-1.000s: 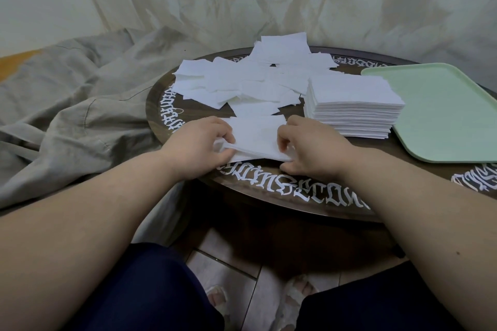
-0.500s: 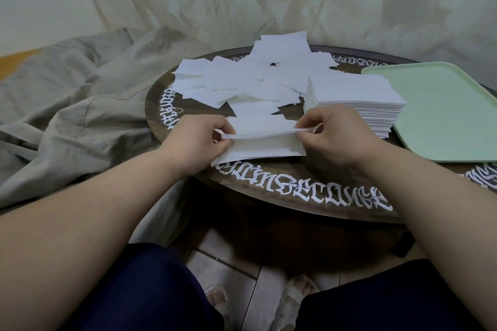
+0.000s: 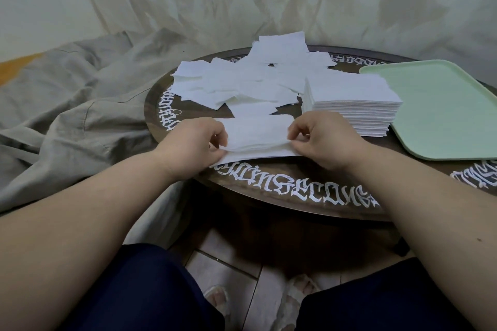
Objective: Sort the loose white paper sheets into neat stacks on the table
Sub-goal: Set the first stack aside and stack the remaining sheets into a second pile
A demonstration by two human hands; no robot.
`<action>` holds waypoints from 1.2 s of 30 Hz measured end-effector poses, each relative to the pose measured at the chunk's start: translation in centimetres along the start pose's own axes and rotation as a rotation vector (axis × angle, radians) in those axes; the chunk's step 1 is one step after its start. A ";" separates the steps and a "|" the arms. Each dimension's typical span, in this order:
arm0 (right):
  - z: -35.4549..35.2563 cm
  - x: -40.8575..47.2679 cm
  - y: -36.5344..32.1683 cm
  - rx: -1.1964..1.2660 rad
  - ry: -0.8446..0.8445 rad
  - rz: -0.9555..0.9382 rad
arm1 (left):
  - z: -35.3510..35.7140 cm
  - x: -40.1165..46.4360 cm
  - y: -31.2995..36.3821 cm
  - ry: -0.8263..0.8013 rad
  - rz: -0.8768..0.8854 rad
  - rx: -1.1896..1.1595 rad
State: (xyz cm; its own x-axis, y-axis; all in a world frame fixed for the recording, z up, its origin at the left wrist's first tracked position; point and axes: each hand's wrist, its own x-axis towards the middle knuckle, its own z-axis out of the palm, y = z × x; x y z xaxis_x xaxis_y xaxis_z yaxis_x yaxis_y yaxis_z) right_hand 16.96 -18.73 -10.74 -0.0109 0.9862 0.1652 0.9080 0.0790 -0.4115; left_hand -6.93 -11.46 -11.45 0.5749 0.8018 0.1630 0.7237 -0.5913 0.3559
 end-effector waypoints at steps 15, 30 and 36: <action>-0.4 -0.1 0.0 -0.017 -0.091 0.005 | -0.3 -0.3 -0.1 -0.064 0.055 0.006; 1.0 0.4 -0.8 -0.209 -0.142 -0.098 | 0.2 -0.1 0.1 -0.049 0.055 0.081; 0.4 0.2 -0.5 -0.099 -0.083 -0.054 | 0.0 0.0 0.2 0.032 0.052 0.057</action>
State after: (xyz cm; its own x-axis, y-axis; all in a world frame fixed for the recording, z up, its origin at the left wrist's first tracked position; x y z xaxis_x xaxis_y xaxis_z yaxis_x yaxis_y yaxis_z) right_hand 16.37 -18.50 -10.88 -0.0918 0.9899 0.1083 0.9421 0.1216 -0.3125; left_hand -6.83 -11.60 -11.42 0.6005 0.7717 0.2095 0.7141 -0.6355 0.2935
